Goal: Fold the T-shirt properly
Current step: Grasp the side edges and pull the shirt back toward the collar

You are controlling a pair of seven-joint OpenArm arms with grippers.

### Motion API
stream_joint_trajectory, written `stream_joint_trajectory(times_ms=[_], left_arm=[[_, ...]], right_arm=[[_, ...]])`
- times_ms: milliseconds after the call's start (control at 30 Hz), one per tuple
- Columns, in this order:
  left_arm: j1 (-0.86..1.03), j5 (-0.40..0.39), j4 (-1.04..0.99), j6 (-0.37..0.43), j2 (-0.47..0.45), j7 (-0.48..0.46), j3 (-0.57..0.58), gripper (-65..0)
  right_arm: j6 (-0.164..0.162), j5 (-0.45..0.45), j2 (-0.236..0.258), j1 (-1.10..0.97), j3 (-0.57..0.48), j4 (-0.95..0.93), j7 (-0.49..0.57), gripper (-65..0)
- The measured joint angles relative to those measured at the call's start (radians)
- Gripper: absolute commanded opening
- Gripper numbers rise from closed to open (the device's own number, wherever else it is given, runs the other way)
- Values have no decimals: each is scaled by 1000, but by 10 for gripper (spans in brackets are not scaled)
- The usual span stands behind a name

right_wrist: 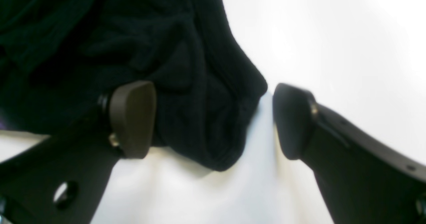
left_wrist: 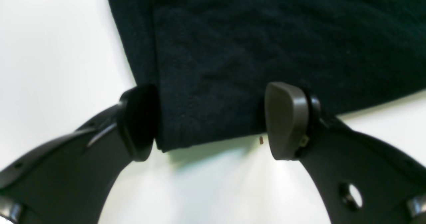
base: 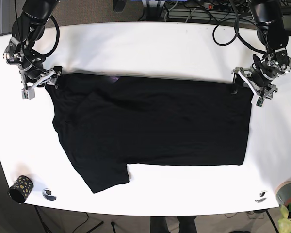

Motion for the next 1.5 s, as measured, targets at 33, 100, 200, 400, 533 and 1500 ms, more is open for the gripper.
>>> stream_joint_trajectory(times_ms=[33, 100, 200, 400, 533, 1500], left_arm=[[-5, 0, -10, 0, -1, -6, 0, -199], [-14, -7, -38, 0, -2, -26, 0, -201], [-40, -27, -90, -1, -15, -45, -2, -274], [-62, -31, -138, 11, -23, -57, -4, -637], [-54, -32, -135, 11, -23, -62, -6, -650], [385, -34, 269, -8, -13, 164, -152, -526]], right_arm=[[0, 3, 0, 0, 0, 0, 0, -133], [0, 3, 0, 0, 0, 0, 0, -133], [0, 3, 0, 0, 0, 0, 0, -147], [0, 3, -3, -3, 0, 0, -4, -396], [-3, 2, -3, -3, -1, -1, -15, -577], [2, -10, -59, -431, 45, 368, -55, -601]])
